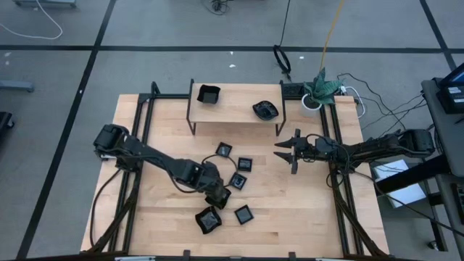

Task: Pick & Place Mini shaped plates
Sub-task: Stack the top distorted square plate on top of the other distorted square plates on the shelf

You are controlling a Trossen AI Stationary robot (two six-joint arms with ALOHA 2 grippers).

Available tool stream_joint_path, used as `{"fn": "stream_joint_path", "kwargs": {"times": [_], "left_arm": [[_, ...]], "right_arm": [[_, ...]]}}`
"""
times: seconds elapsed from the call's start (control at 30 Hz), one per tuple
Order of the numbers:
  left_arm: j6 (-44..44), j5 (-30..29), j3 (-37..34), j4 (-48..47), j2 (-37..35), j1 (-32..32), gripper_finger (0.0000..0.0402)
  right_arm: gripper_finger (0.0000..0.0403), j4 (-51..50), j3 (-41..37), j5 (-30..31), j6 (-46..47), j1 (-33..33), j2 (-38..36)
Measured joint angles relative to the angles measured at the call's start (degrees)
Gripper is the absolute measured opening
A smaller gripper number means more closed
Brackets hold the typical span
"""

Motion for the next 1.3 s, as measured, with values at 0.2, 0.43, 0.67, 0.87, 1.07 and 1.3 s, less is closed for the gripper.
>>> {"fn": "stream_joint_path", "kwargs": {"times": [0.2, 0.43, 0.67, 0.87, 1.07, 1.3], "left_arm": [[0.2, 0.0, -1.6, 4.8, 0.0, -0.6, 0.014], [-0.7, 0.1, -3.6, 5.3, 0.0, -0.7, 0.014], [-0.8, -0.1, -3.9, 6.0, 0.0, -0.7, 0.014], [-0.2, 0.6, -3.9, 6.4, 1.0, -0.7, 0.014], [1.3, 2.6, -4.0, 7.9, 4.0, -0.6, 0.014], [2.9, 3.6, -4.0, 8.5, 4.2, -0.5, 0.0089]], "right_arm": [[0.0157, 0.0, 0.0, 0.0, 0.0, 0.0, 0.0], [0.0157, 0.0, 0.0, 0.0, 0.0, 0.0, 0.0], [0.0157, 0.0, 0.0, 0.0, 0.0, 0.0, 0.0], [0.0157, 0.0, 0.0, 0.0, 0.0, 0.0, 0.0], [0.0157, -0.4, 0.0, 0.0, 0.0, 0.0, 0.0], [0.0157, -0.4, 0.0, 0.0, 0.0, 0.0, 0.0]]}}
